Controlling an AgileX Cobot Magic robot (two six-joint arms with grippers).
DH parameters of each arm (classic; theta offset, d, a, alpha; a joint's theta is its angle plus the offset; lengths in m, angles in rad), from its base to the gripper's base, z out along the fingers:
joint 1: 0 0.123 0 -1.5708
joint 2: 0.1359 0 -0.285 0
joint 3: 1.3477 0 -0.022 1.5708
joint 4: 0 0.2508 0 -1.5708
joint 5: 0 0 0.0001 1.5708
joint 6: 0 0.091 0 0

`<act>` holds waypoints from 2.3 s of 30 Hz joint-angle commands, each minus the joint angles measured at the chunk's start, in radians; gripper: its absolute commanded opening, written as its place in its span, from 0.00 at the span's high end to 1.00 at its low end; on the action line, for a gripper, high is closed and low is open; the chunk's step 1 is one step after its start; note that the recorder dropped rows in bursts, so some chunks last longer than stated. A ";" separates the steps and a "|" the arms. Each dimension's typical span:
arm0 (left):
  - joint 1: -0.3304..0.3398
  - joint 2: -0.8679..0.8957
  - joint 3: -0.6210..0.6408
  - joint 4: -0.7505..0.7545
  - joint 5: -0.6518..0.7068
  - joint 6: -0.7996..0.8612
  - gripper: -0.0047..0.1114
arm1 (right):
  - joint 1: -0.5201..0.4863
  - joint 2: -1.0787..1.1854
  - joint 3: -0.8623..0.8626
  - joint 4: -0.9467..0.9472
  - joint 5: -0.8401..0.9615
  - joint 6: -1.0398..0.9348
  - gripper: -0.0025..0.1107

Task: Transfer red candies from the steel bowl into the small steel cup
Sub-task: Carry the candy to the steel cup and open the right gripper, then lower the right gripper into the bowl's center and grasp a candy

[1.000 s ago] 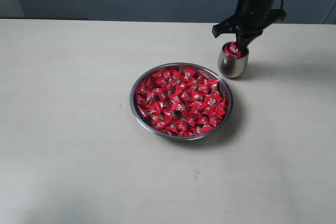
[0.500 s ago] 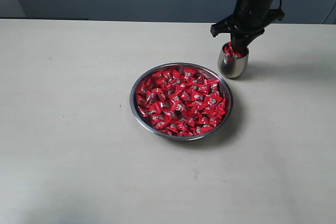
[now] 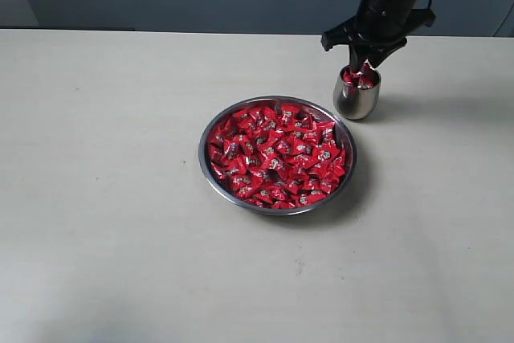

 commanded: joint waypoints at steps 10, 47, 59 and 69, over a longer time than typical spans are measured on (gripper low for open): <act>0.000 -0.005 -0.008 0.002 -0.008 -0.003 0.96 | -0.003 -0.048 -0.007 0.002 0.011 -0.008 0.67; 0.000 -0.005 -0.008 0.002 -0.008 -0.003 0.96 | 0.187 -0.416 0.681 0.224 -0.448 -0.049 0.67; 0.000 -0.005 -0.008 0.002 -0.008 -0.003 0.96 | 0.187 -0.416 0.681 0.244 -0.522 -0.047 0.67; 0.000 -0.005 -0.008 0.002 -0.008 -0.003 0.96 | 0.189 -0.416 0.681 0.267 -0.352 -0.189 0.67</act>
